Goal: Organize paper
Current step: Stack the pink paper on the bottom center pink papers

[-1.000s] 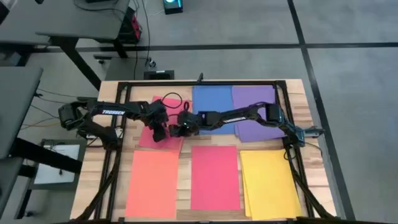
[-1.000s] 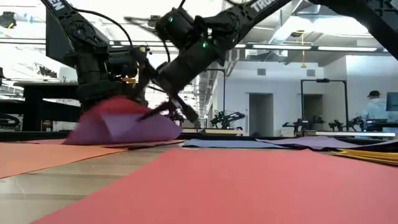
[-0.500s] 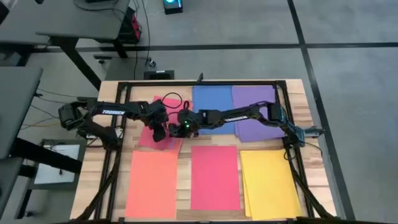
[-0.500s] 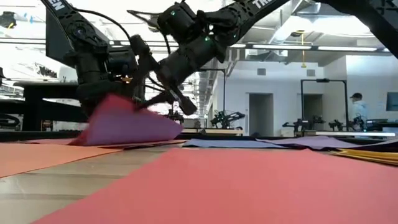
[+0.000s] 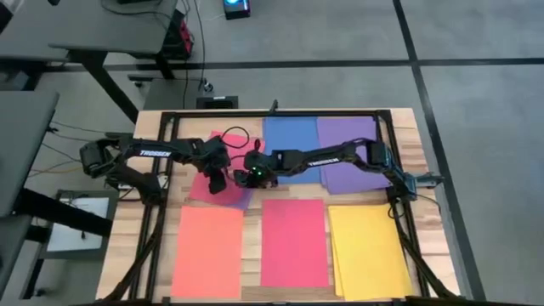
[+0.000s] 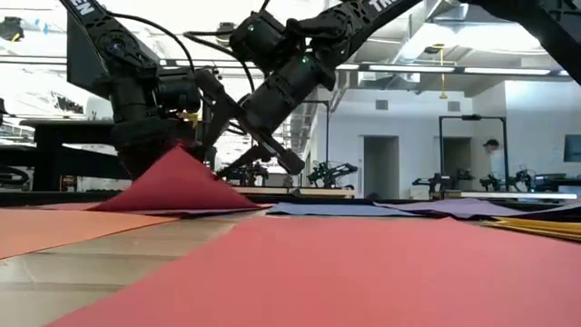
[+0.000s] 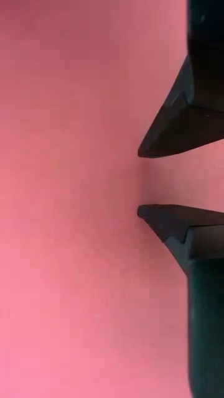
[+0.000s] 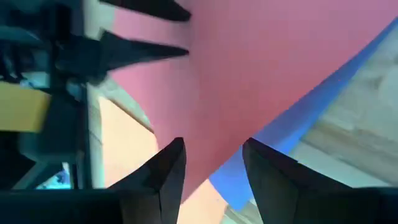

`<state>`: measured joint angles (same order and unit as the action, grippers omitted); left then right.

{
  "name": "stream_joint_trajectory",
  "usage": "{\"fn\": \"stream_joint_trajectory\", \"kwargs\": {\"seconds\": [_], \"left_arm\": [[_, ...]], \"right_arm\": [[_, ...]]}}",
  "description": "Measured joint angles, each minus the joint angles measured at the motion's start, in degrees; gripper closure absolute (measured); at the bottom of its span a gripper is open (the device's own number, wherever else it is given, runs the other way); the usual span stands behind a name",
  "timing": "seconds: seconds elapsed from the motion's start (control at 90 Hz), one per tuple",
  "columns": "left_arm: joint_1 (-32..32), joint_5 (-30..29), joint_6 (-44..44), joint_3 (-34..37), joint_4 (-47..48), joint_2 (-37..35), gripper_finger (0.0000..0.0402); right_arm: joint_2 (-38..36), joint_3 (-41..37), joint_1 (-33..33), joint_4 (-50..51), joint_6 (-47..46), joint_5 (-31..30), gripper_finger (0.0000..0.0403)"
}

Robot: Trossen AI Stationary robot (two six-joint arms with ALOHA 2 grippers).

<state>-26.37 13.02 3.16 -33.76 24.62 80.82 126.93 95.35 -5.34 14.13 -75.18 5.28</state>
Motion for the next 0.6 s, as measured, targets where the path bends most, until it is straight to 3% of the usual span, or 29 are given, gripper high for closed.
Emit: {"fn": "stream_joint_trajectory", "kwargs": {"seconds": [0.422,0.6], "left_arm": [[0.02,0.07,-0.61,-0.02,0.33,0.0,0.0283],[0.0,0.15,-0.6,0.0,0.26,0.0,0.0283]], "right_arm": [[5.47,0.09,-0.46,-5.07,-6.82,-5.61,0.025],[5.77,-0.02,-0.87,-9.11,-4.42,-5.91,0.025]]}}
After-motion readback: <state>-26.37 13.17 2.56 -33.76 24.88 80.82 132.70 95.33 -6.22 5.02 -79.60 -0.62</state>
